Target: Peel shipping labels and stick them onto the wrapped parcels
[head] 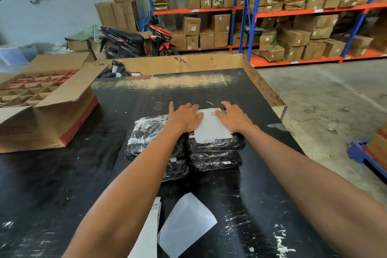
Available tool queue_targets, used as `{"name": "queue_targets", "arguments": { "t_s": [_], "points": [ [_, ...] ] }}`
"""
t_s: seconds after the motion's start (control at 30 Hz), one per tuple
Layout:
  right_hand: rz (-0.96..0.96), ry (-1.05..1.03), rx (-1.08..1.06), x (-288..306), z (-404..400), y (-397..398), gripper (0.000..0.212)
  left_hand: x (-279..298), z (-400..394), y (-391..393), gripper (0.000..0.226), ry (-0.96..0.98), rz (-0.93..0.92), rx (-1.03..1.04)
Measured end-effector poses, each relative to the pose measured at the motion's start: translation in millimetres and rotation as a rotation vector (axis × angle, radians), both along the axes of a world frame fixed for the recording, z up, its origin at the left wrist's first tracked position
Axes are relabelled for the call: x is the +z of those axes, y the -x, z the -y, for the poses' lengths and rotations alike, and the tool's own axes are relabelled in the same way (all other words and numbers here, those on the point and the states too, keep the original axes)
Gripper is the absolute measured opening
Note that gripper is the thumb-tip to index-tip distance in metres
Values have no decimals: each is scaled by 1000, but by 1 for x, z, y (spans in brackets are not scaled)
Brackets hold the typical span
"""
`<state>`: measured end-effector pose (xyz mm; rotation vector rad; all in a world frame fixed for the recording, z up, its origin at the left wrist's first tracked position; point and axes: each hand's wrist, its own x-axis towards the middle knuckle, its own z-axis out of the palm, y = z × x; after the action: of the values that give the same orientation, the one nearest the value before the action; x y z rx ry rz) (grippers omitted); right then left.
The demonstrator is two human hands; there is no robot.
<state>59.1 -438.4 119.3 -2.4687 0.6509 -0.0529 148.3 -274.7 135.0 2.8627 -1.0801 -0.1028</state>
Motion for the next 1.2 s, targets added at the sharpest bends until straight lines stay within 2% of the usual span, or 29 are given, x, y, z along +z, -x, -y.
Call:
{"name": "queue_targets", "arguments": {
  "t_s": [0.13,0.3,0.47,0.57,0.67,0.77,0.8,0.9,0.93,1.03,1.13,1.2],
  "points": [
    [-48,-121,-153,-2,3,9,80,2,-4,12,70,-168,67,-117],
    [-33,-269,-227,-6,0,21,83,11,-16,25,108,-341,-10,-175],
    [121,-247,-338,-8,-17,22,76,7,-29,29,120,-309,-14,-179],
    [247,-244,-384,-7,-24,31,83,7,-35,37,122,-238,15,-186],
    [277,-369,-352,-13,-19,36,93,6,-37,41,122,-186,54,-208],
    [257,-677,-396,-20,-2,36,107,5,-33,45,109,-157,40,-229],
    [266,-763,-426,-19,1,40,102,5,-30,46,102,-110,21,-225],
    [301,-909,-476,-16,22,56,56,9,-16,53,81,130,-111,-187],
    [310,-952,-490,-16,31,62,54,11,-10,57,77,234,-199,-171],
    [348,-1094,-547,-31,65,78,72,5,12,74,70,414,-383,-129],
    [390,-1076,-617,-48,96,101,55,-23,32,79,72,331,-419,-61],
    [379,-999,-664,-58,114,120,53,-52,42,79,75,146,-266,-20]
  ]
}}
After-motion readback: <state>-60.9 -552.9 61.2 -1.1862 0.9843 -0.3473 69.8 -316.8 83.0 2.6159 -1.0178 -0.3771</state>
